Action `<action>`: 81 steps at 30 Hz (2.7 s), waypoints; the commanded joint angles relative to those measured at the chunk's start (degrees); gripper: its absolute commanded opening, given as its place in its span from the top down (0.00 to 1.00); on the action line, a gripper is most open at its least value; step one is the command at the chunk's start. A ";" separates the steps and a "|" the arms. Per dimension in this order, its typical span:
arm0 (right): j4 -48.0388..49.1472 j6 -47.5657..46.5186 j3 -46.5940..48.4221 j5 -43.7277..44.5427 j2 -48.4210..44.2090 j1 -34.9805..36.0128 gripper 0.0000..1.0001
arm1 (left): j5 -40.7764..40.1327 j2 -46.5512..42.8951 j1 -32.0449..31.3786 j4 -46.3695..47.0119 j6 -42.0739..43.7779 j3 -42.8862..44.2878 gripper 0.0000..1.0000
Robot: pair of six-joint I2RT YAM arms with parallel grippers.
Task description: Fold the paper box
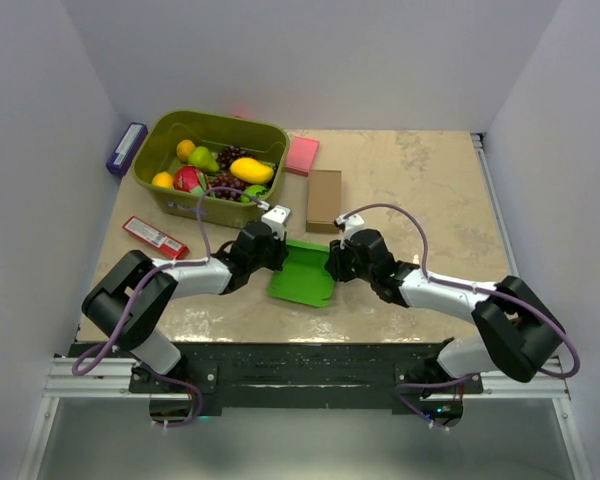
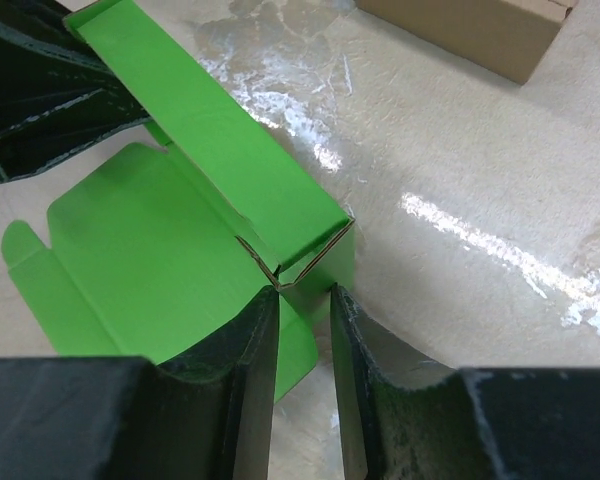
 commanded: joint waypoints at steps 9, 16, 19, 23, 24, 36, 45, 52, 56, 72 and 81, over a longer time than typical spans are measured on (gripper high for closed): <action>5.83 1.18 5.63 9.52 7.72 -0.04 0.84 | 3.14 -2.16 -0.21 1.30 0.83 -0.78 0.99; 3.03 3.73 9.23 17.34 12.20 0.31 1.00 | 2.35 -2.69 -1.35 1.66 -0.76 -0.69 1.00; -1.19 3.65 12.21 23.47 14.92 1.63 1.00 | 0.35 -3.92 -2.06 1.57 -1.81 -0.51 1.00; -7.96 5.05 16.26 32.44 19.14 4.35 1.00 | -1.86 -6.03 -2.41 0.95 -3.39 -0.34 1.00; -10.84 6.36 17.05 34.73 19.75 5.31 1.00 | -2.21 -7.16 -2.58 0.78 -3.57 -0.43 1.00; -30.80 16.03 30.68 51.89 32.24 9.62 1.00 | -7.05 -12.97 -3.82 0.07 -6.03 -1.74 1.00; -27.84 15.69 30.60 48.22 30.40 10.51 1.00 | -4.59 -9.90 -3.82 0.87 -6.65 -0.96 1.00; -25.10 15.68 28.48 37.74 25.48 10.51 0.81 | -4.06 -7.17 -3.82 -1.33 -7.09 0.54 0.94; -27.66 16.92 26.65 35.73 21.53 10.51 0.57 | -4.76 -7.26 -3.82 -2.73 -6.65 0.98 0.82; -30.64 13.84 16.36 21.05 -4.49 10.51 0.25 | -4.16 -10.42 -3.90 -5.03 -4.63 -0.51 0.49; -25.38 12.08 7.93 15.95 -8.19 6.56 0.27 | 0.41 -14.99 -3.38 -1.69 -1.47 -6.30 0.30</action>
